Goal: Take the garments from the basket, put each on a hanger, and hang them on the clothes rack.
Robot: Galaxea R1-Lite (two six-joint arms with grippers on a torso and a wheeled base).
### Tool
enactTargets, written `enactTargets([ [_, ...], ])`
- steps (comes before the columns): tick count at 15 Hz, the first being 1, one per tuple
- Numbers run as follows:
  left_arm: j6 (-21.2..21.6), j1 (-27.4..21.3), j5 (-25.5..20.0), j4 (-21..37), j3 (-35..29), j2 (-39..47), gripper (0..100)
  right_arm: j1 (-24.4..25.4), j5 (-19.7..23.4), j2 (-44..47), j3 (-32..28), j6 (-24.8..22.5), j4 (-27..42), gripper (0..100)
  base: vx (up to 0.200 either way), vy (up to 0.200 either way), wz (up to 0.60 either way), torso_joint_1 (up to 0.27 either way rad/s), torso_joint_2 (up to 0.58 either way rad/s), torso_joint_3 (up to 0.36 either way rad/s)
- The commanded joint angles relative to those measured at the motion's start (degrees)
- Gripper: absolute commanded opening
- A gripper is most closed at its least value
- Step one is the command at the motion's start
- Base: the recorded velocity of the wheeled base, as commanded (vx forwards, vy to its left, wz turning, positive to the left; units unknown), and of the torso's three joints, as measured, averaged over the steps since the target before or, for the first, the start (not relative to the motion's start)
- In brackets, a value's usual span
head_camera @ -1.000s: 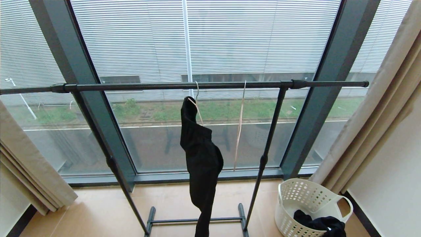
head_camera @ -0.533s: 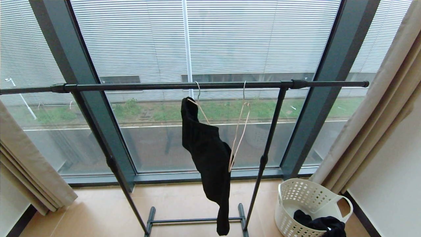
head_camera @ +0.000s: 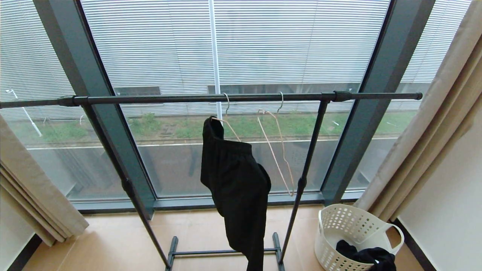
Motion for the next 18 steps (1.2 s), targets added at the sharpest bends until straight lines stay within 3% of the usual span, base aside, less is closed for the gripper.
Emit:
enactTargets([
  [1,0.0,0.0,0.0,0.0,0.1,0.0,100,0.0,0.1,0.1,0.0,0.0,0.1,100,0.000,0.000,0.00,0.000,0.00,0.000],
  [6,0.0,0.0,0.0,0.0,0.0,0.0,100,0.0,0.1,0.1,0.0,0.1,0.0,100,0.000,0.000,0.00,-0.018,0.04,0.022],
  [18,-0.1,0.0,0.0,0.0,0.0,0.0,100,0.0,0.1,0.1,0.0,0.1,0.0,100,0.000,0.000,0.00,-0.152,0.35,0.187],
])
